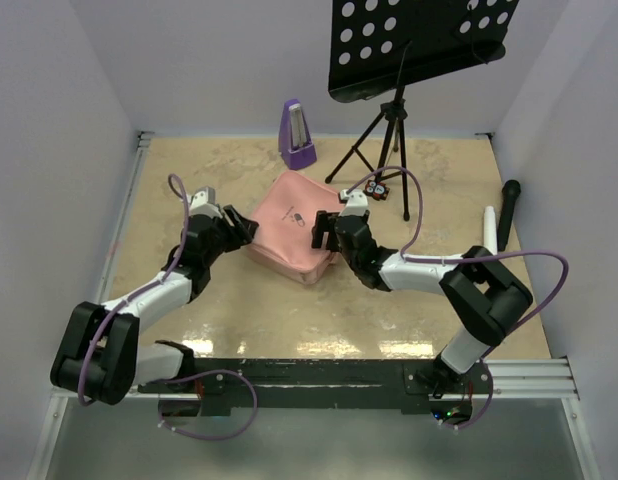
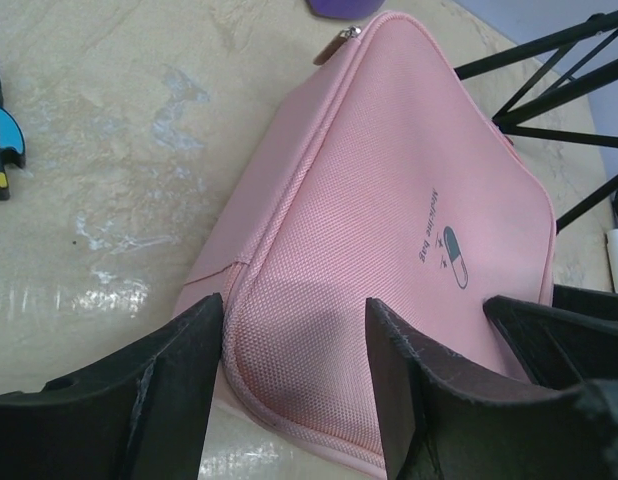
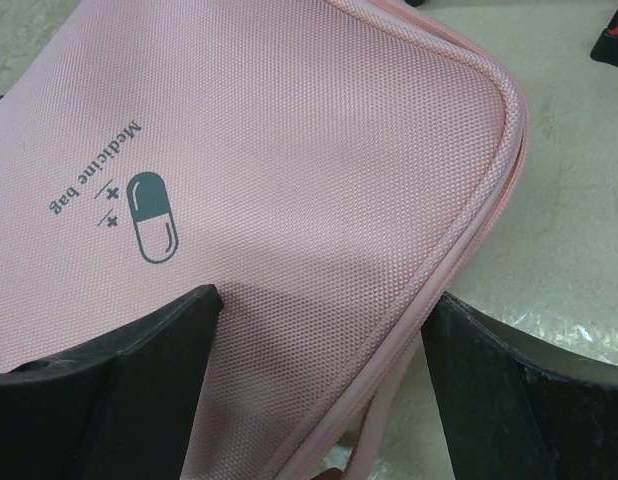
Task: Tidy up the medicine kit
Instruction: Adjust the medicine box at the center of the board.
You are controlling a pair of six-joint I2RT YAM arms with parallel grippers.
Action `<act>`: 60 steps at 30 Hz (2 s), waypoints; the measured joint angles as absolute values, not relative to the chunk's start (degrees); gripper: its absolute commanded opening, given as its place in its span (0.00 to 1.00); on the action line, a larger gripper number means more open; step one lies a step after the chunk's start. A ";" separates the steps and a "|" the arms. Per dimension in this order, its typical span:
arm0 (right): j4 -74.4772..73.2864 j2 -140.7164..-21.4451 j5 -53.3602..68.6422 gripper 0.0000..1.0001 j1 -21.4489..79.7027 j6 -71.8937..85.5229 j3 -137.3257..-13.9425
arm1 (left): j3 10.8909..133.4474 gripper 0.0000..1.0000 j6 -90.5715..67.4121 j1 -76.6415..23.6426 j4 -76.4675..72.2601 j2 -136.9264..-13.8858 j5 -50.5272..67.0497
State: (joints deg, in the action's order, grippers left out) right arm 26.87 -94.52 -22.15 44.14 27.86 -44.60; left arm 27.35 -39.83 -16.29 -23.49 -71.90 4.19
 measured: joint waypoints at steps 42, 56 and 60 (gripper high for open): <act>25.69 -66.74 -30.83 0.98 55.09 45.45 -23.70 | 25.91 0.76 -48.31 -21.71 -4.45 -61.39 -1.80; 27.09 -82.65 -23.14 0.98 48.31 39.11 -32.42 | 22.50 0.74 -47.75 -21.41 -6.09 -58.43 0.62; 27.44 -87.22 -22.59 0.98 47.59 36.29 -36.73 | 21.34 0.74 -47.72 -21.39 -5.04 -56.03 0.10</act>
State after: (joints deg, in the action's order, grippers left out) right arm 27.44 -87.22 -22.59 47.59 36.29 -36.73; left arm 21.34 -47.72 -21.39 -5.04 -56.03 0.10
